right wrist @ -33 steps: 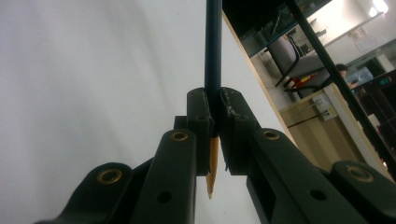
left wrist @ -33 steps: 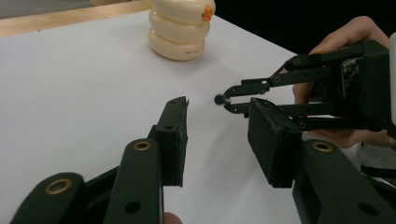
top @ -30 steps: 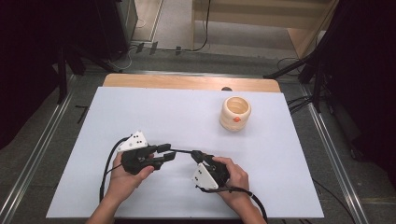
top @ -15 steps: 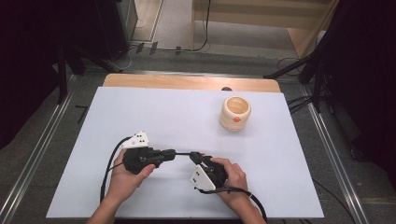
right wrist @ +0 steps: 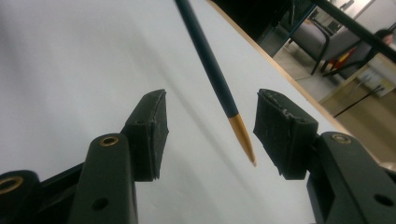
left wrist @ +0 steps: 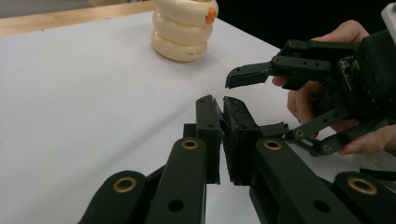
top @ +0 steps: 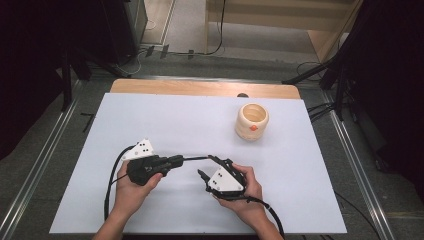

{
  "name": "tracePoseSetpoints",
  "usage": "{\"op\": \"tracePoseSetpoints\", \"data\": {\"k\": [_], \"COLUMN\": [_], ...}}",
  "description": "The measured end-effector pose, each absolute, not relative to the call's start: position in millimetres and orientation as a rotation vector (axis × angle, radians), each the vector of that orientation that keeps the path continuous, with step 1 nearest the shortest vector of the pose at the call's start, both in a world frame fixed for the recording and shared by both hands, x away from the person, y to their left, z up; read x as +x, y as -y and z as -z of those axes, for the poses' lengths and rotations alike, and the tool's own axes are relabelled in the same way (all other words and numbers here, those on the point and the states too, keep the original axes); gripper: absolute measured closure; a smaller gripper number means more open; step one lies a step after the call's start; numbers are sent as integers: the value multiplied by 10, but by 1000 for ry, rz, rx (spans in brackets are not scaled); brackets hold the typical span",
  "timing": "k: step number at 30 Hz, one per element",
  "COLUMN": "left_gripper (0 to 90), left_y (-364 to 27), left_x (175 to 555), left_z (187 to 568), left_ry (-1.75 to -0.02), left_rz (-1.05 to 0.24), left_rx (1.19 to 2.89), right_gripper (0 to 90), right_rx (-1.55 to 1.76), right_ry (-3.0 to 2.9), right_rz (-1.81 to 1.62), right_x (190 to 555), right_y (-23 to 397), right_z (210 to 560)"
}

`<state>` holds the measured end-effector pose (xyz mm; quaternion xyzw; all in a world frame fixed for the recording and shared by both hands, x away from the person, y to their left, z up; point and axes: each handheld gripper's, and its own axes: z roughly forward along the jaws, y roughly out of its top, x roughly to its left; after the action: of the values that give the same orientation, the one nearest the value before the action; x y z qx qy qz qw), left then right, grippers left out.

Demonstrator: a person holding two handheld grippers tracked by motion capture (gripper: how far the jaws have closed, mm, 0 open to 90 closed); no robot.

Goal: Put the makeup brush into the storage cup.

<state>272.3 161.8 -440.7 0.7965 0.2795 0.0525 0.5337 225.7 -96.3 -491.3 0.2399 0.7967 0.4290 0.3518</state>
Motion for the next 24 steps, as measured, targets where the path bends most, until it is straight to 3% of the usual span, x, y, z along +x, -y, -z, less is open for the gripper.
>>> {"op": "tracePoseSetpoints", "data": {"k": [10, 24], "left_gripper": [863, 863], "left_y": [-1602, -1540], "left_x": [2695, 2625], "left_z": [4428, 4505], "left_ry": [-666, -640], "left_rz": [-167, -218], "left_rx": [1838, 1714], "right_gripper": [584, 627], "right_rx": [1079, 1444], "right_ry": [-1918, -1748], "right_rz": [-1489, -1769], "right_x": [2261, 2215], "right_y": [1111, 1233], "right_z": [4801, 4714]}}
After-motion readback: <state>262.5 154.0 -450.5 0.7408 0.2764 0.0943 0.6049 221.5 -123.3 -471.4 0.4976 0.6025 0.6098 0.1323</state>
